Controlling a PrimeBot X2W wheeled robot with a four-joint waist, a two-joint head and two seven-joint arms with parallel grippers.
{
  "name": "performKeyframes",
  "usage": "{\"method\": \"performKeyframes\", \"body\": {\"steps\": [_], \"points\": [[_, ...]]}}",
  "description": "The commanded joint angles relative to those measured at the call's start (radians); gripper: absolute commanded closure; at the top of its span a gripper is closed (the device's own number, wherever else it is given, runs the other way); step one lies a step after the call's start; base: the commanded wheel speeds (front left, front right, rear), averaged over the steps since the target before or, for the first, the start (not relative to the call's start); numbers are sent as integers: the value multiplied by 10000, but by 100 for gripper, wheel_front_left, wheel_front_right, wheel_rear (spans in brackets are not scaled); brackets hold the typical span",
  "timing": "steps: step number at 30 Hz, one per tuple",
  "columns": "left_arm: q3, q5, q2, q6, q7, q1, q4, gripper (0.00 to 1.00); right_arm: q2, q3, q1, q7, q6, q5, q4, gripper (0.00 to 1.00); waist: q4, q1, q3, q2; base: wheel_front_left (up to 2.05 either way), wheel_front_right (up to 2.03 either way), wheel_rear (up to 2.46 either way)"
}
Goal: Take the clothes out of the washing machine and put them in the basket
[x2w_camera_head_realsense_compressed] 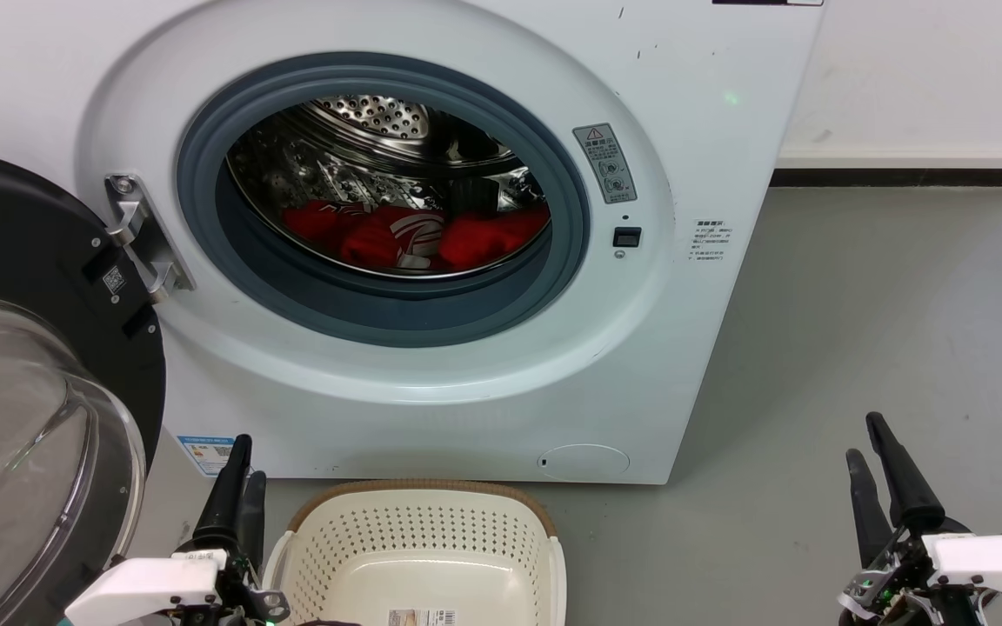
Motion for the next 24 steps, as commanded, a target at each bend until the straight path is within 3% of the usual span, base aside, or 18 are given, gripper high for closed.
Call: {"method": "performKeyframes", "body": {"steps": [1, 15, 24], "points": [[17, 103, 19, -4, -104, -66, -203, 0, -39, 40, -47, -106, 0, -88, -194, 0, 0, 0, 2, 0, 0, 0, 0], [792, 1022, 24, -8, -727, 9, -289, 0, -55, -218, -78, -730, 0, -1928, -99, 0, -15, 0, 27, 0, 0, 0, 0], [1373, 2970, 28, -10, -1079, -3, -664, 0, -64, -521, -194, -1087, 0, -4395, -879, 0, -25, 0, 70, 0, 0, 0, 0]]}}
